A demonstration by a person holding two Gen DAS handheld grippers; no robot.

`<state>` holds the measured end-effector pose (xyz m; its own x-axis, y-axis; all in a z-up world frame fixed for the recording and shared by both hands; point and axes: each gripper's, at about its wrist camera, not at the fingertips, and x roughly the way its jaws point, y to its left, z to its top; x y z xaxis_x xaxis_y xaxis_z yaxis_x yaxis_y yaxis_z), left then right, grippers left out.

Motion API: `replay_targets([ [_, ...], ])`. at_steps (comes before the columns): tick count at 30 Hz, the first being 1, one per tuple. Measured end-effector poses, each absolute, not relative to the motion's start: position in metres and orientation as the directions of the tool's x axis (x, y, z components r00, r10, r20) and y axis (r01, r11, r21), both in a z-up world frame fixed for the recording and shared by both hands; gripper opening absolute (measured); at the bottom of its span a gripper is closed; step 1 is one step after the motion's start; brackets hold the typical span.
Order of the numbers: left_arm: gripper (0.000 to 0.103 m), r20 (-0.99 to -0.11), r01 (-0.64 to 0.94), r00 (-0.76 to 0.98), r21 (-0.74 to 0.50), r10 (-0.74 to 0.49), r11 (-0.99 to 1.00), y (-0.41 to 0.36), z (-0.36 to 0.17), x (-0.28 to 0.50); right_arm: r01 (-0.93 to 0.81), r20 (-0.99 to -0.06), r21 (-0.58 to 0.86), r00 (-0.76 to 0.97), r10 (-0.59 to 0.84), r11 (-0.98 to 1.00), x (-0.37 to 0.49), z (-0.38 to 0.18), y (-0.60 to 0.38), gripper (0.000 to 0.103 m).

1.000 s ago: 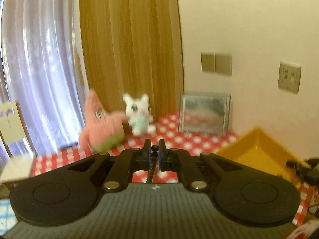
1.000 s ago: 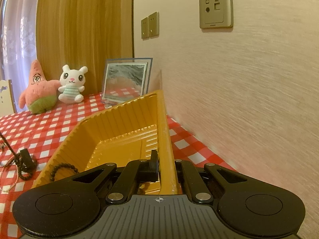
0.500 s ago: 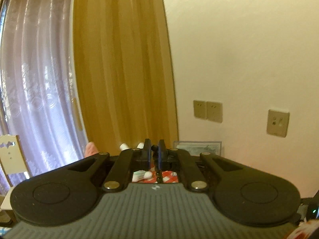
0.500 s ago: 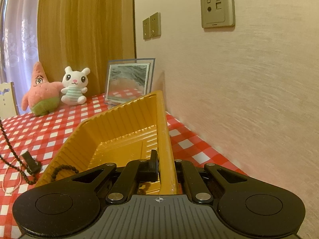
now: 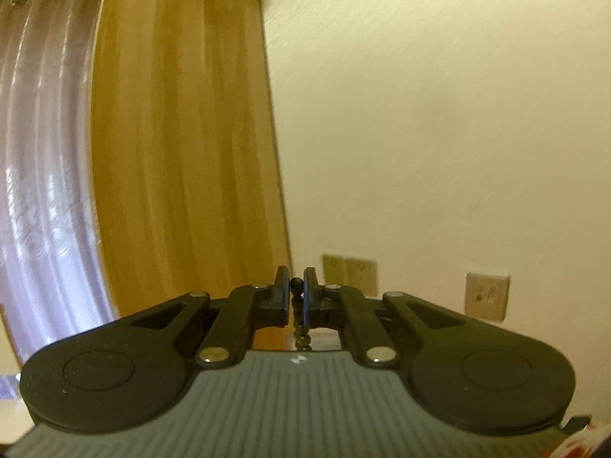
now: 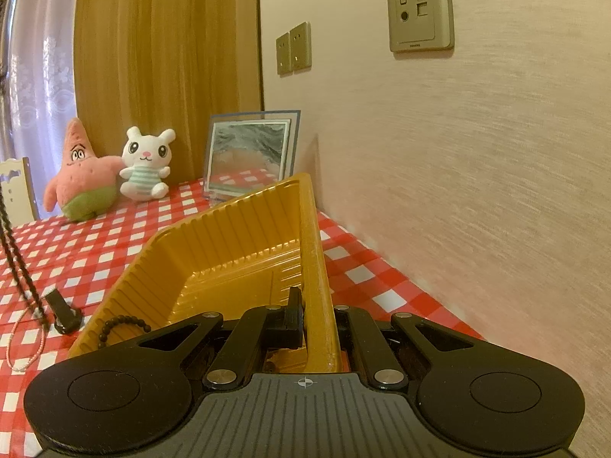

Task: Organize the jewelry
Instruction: 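Lift the bead strand high with the left gripper to unwind it, then lower the bead strand into the orange tray and open the left gripper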

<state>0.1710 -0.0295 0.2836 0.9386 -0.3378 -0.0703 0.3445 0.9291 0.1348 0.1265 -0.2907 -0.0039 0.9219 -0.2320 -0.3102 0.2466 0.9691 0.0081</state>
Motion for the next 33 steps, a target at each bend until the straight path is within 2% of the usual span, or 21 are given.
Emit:
replay_targets([
  [8, 0.006, -0.007, 0.445, 0.894, 0.128, -0.448, 0.886, -0.068, 0.301, 0.172, 0.247, -0.311, 0.009, 0.922, -0.232, 0.969, 0.127, -0.004, -0.291, 0.004],
  [14, 0.006, -0.057, 0.538, 0.843, 0.061, -0.535, 0.841, -0.090, 0.277, 0.183, 0.245, -0.312, 0.014, 0.922, -0.228, 0.970, 0.127, -0.005, -0.290, 0.004],
  [20, 0.006, -0.240, 0.589, 0.778, -0.046, -0.581, 0.807, -0.113, 0.208, 0.206, 0.242, -0.309, 0.012, 0.924, -0.226, 0.970, 0.126, -0.004, -0.289, 0.004],
  [23, 0.006, -0.347, 0.583, 0.741, -0.092, -0.575, 0.807, -0.125, 0.161, 0.215, 0.241, -0.311, 0.014, 0.924, -0.225, 0.971, 0.126, -0.005, -0.289, 0.004],
  [28, 0.006, -0.495, 0.529, 0.656, -0.236, -0.569, 0.815, -0.135, 0.080, 0.227, 0.240, -0.312, 0.013, 0.924, -0.224, 0.971, 0.126, -0.005, -0.289, 0.004],
  [33, 0.006, -0.623, 0.428, 0.632, -0.215, -0.461, 0.878, -0.140, 0.014, 0.237, 0.235, -0.310, 0.001, 0.924, -0.223, 0.972, 0.126, -0.005, -0.287, 0.004],
])
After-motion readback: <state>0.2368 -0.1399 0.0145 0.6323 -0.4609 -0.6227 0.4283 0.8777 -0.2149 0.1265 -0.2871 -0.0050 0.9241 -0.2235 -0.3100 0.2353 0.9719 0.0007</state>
